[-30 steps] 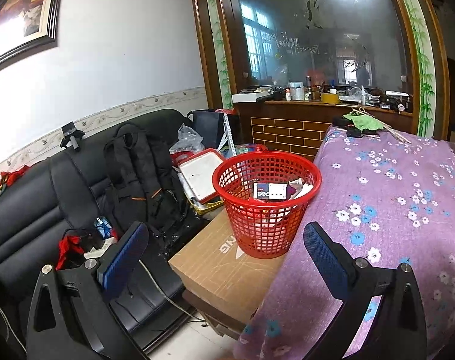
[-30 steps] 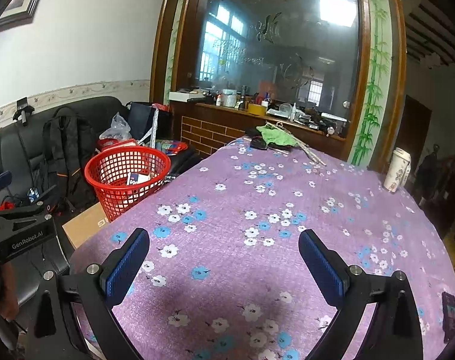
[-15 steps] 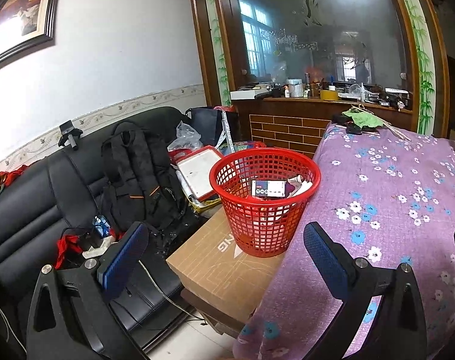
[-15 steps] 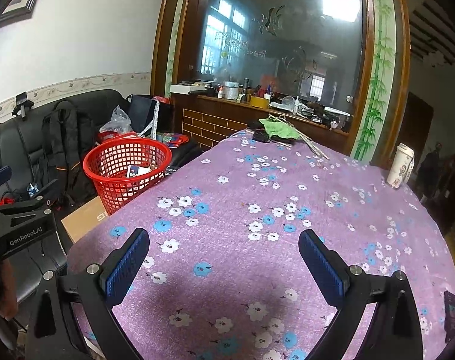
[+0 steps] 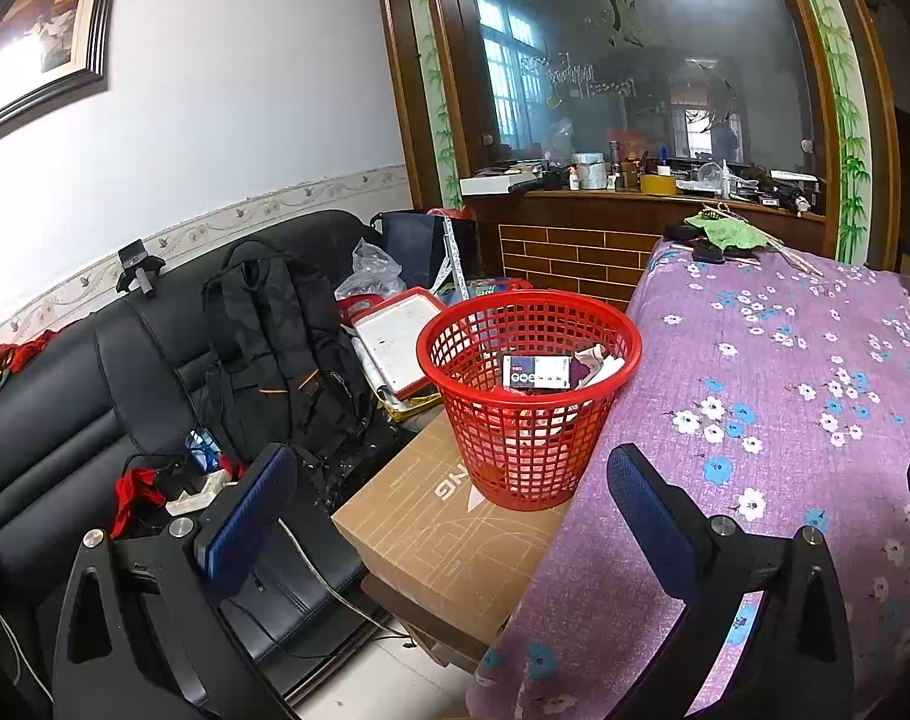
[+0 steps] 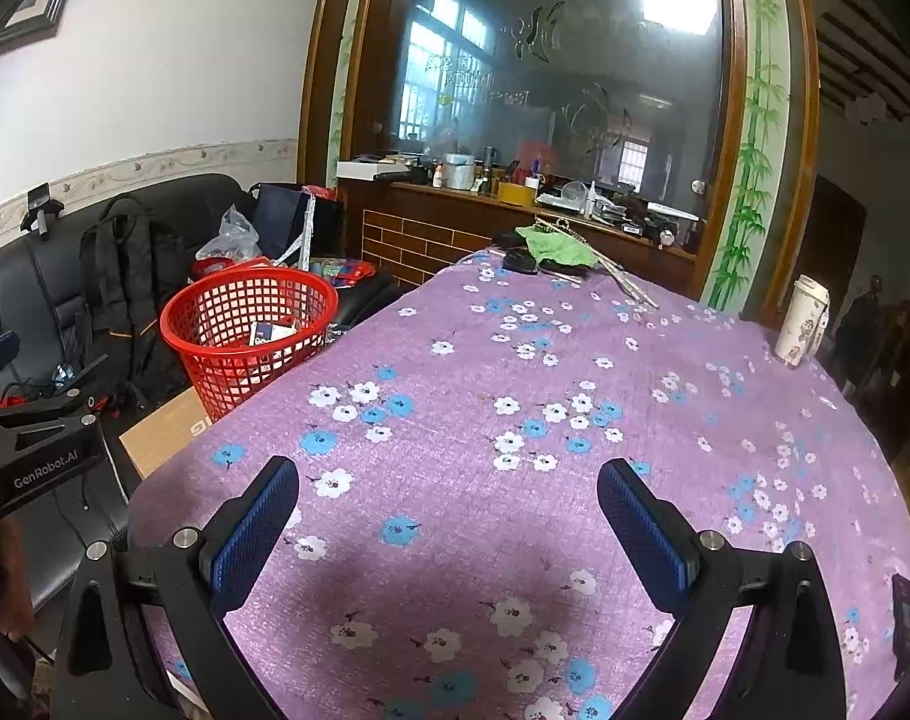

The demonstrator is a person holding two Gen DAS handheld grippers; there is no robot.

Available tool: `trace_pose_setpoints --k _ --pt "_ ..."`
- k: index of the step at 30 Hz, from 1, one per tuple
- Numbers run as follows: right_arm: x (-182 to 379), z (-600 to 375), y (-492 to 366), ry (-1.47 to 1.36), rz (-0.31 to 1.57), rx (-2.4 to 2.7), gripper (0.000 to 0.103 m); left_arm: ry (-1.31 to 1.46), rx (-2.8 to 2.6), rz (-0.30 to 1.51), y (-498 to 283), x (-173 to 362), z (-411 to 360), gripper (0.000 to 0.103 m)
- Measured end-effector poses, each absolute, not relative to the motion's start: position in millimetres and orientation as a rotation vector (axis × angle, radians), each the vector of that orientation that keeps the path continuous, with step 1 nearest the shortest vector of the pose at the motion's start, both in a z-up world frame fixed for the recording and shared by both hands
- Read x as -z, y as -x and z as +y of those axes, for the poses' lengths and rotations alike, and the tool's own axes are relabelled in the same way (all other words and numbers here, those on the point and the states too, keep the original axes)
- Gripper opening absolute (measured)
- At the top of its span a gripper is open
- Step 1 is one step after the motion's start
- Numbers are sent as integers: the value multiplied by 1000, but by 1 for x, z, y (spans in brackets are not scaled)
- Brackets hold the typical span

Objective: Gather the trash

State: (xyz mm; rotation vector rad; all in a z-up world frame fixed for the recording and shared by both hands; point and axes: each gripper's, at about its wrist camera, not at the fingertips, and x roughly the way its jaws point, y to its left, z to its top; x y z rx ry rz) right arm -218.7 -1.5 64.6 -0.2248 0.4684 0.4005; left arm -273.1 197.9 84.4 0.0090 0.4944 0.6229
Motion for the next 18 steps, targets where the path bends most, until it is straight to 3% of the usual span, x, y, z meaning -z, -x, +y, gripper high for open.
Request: trace_pose_setpoints --k 18 --pt "-61 -8 213 200 493 -390 101 -8 -612 497 272 -82 197 103"
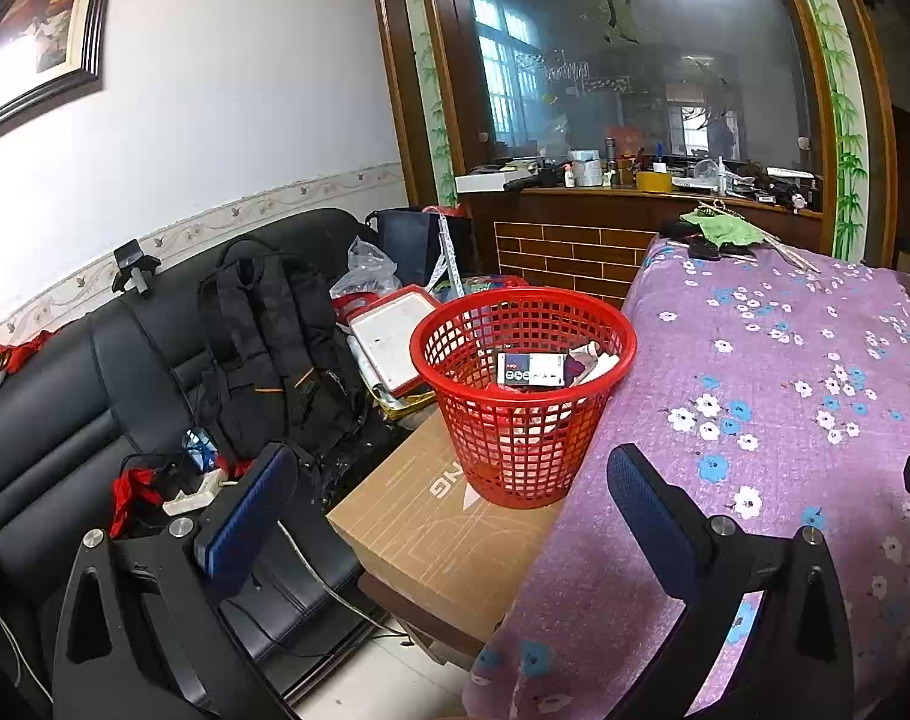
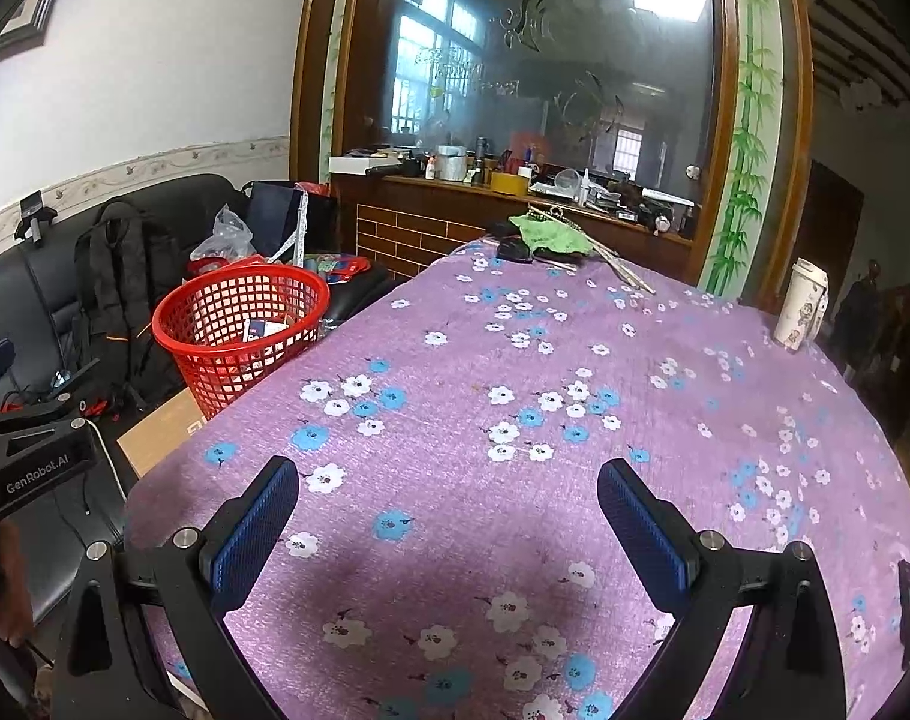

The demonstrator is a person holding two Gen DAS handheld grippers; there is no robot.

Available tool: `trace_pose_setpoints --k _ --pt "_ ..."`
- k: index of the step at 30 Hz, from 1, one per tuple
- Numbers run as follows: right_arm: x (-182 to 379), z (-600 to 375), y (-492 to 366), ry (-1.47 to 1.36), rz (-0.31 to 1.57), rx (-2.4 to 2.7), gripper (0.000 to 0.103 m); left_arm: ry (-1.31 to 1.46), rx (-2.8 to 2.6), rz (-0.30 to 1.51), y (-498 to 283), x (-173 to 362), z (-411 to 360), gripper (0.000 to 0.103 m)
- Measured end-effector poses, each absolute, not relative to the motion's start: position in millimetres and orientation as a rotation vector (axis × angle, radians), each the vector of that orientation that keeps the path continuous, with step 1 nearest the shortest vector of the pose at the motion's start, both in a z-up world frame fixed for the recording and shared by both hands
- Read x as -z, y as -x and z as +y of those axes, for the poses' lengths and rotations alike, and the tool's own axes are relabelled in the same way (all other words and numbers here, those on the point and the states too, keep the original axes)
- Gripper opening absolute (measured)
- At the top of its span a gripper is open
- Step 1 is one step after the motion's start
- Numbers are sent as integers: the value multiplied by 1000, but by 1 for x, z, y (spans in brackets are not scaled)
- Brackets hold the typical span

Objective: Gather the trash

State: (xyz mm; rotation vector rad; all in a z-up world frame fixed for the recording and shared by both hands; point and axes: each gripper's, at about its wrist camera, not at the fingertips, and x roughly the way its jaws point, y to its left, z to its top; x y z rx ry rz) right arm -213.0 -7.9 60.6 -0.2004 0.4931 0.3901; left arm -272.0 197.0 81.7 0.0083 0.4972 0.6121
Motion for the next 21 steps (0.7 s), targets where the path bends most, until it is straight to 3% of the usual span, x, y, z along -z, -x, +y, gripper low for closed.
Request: trace_pose_setpoints --k 21 --pt "-50 -43 189 131 546 -321 101 -71 -495 503 229 -96 156 103"
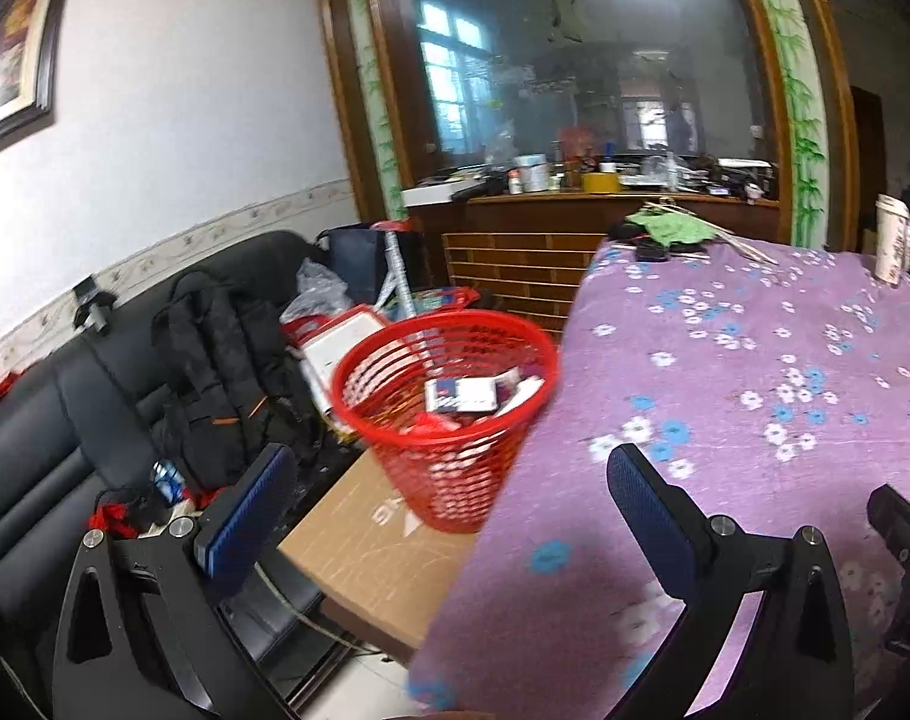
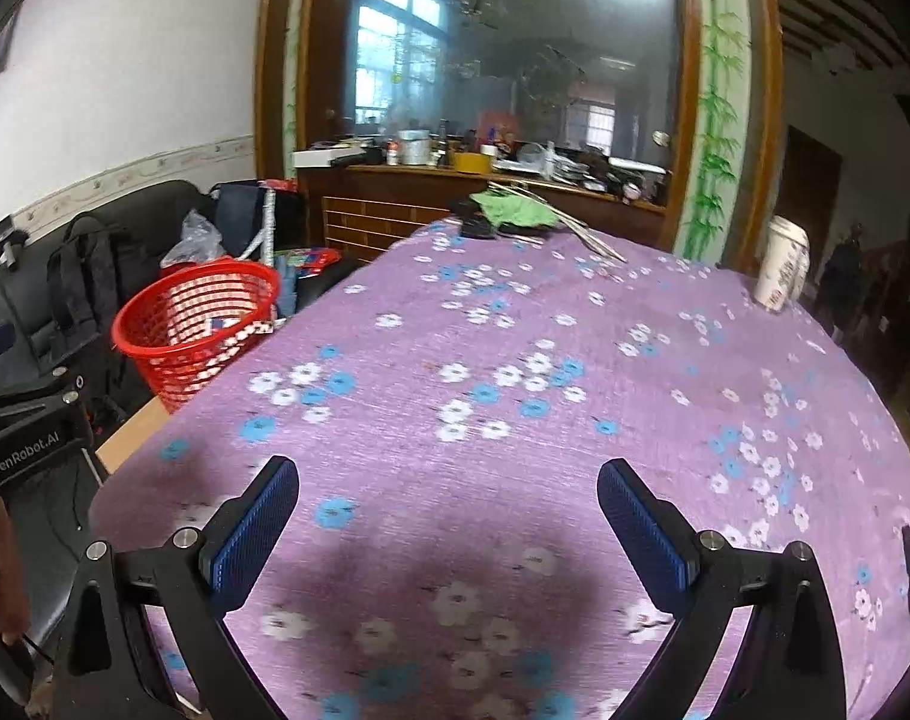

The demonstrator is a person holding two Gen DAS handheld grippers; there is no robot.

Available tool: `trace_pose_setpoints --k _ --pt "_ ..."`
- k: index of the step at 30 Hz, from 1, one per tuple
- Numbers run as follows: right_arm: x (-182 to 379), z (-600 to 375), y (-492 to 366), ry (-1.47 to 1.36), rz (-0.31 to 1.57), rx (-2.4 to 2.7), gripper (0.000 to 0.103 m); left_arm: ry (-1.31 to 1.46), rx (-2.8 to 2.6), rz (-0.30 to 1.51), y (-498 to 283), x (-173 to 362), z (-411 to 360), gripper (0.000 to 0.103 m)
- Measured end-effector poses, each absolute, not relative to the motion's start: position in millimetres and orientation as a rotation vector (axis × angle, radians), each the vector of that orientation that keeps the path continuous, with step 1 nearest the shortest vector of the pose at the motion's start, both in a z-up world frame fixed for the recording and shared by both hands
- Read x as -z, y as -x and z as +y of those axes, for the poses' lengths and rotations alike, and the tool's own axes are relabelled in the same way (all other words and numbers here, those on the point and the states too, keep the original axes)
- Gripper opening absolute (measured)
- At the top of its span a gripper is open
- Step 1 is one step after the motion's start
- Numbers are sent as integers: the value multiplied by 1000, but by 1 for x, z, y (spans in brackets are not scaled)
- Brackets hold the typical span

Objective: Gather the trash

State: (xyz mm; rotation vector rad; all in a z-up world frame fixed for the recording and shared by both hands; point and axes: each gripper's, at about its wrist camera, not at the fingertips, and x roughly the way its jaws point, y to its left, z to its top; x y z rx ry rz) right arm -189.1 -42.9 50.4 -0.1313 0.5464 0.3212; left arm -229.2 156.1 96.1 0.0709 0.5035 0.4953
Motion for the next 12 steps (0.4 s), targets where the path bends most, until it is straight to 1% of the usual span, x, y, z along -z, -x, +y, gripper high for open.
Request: trace_pose_setpoints --k 4,8,9,12 --pt "-47 -75 173 75 576 -254 101 -87 -384 531 202 -102 125 103" --pt "-48 -128 148 12 607 -134 101 -66 -255 593 165 -98 84 103" --pt "-48 -144 140 1 618 -91 103 -62 -210 627 152 -95 71 103" --pt "-42 -185 112 -13 686 43 103 -54 -95 734 116 -79 36 103"
